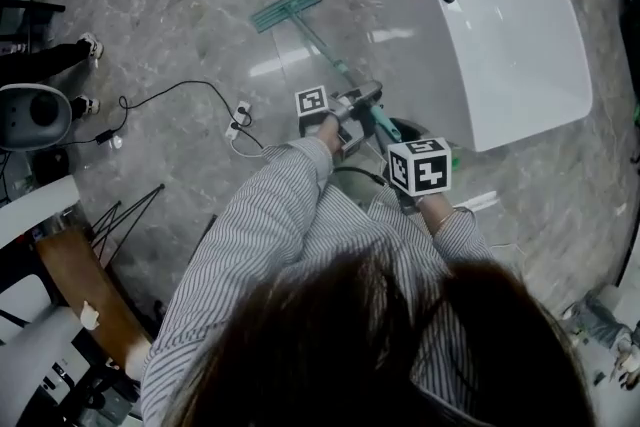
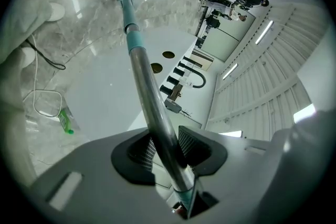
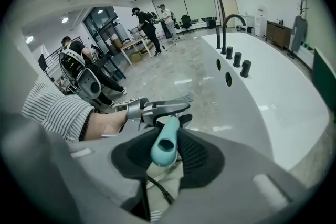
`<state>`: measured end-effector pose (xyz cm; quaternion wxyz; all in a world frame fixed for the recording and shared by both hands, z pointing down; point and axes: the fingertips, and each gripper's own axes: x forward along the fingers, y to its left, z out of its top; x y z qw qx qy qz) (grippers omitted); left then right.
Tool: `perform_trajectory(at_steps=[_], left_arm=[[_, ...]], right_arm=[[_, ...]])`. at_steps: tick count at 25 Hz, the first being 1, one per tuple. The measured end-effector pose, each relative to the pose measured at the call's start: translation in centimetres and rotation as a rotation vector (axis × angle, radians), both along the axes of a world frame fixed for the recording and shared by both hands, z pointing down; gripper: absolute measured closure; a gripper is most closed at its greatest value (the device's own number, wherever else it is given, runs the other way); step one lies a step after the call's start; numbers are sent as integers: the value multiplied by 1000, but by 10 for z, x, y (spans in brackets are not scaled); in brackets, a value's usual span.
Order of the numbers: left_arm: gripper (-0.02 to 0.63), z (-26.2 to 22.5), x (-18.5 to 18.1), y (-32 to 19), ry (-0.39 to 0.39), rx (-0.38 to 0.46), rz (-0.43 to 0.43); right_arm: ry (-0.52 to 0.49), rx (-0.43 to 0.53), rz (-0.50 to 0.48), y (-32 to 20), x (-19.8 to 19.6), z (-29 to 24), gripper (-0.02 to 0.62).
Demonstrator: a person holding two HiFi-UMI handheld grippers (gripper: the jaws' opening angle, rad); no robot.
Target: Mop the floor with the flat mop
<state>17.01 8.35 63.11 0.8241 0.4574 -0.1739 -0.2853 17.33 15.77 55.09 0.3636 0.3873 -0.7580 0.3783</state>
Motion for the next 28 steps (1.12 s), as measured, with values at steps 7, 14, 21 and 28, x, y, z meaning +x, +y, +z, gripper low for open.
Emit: perform_trajectory(at_steps=[7,14,21,28], left_arm=[[474,2,-4,17,-20,11,56],[474,-2,-11,20,-8,30,91],[472,-4,-9,21,2,29,88],[468,-3,-8,20,4,38,56]], right_arm=[[11,0,-5,17,-7,4,483],[8,15,-5,19,-16,1,482],[23,28,-36,19,-15,-2,482],[29,36,-66,19,-12,-4,482]])
